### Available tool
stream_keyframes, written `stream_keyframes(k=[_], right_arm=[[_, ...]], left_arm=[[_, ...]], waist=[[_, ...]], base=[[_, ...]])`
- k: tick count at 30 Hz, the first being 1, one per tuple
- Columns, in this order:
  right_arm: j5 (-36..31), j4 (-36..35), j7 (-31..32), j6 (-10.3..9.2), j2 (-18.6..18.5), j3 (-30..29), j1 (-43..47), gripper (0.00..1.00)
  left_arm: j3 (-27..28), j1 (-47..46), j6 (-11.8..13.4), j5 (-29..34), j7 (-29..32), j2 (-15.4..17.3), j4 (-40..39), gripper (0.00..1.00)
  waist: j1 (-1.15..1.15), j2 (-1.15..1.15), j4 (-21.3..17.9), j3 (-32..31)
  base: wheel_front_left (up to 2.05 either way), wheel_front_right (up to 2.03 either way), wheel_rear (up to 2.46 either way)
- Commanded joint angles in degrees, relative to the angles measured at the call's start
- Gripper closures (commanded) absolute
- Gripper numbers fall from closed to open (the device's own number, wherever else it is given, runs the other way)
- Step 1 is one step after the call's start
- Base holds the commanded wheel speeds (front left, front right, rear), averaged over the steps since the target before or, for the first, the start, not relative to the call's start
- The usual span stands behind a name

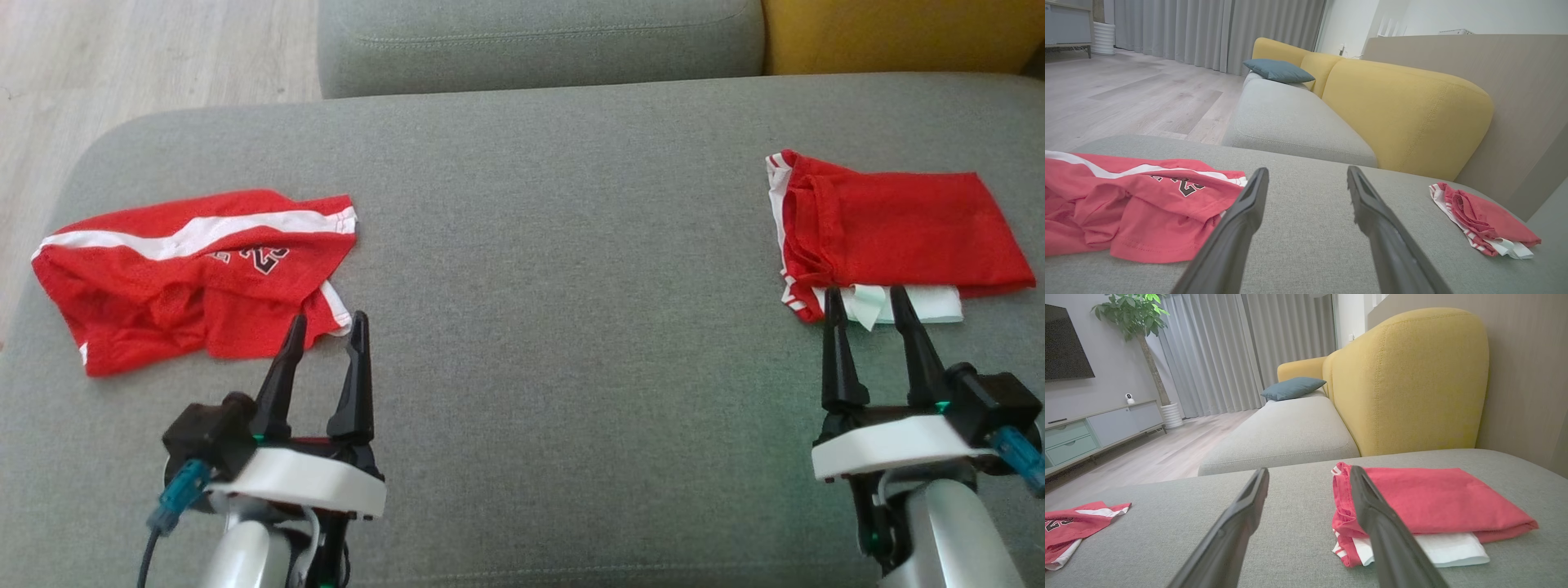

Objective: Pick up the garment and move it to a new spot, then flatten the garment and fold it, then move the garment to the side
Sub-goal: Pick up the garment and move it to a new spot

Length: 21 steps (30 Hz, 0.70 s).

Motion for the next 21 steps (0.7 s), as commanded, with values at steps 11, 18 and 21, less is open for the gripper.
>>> stream_keyframes(k=[11,18,21], right_arm=[[0.53,-1.93,-0.62,-0.05,-0.13,1.85,-1.32,0.0],[0.37,-1.57,-0.62,-0.05,-0.13,2.4,-1.32,0.0],[0.18,-1.47,-0.62,-0.05,-0.13,3.08,-1.34,0.0]], left_arm=[[1.8,-2.01,0.29,-0.18,-0.29,0.44,-2.09,0.0],[1.97,-2.25,0.18,-0.23,-0.29,0.44,-1.79,0.0],[2.26,-2.38,0.38,-0.31,-0.29,0.44,-1.79,0.0]], waist=[[0.0,0.0,0.18,0.31],[0.0,0.0,1.35,0.27],[0.0,0.0,2.71,0.21]], base=[[0.0,0.0,0.0],[0.0,0.0,0.0],[0.0,0.0,0.0]])
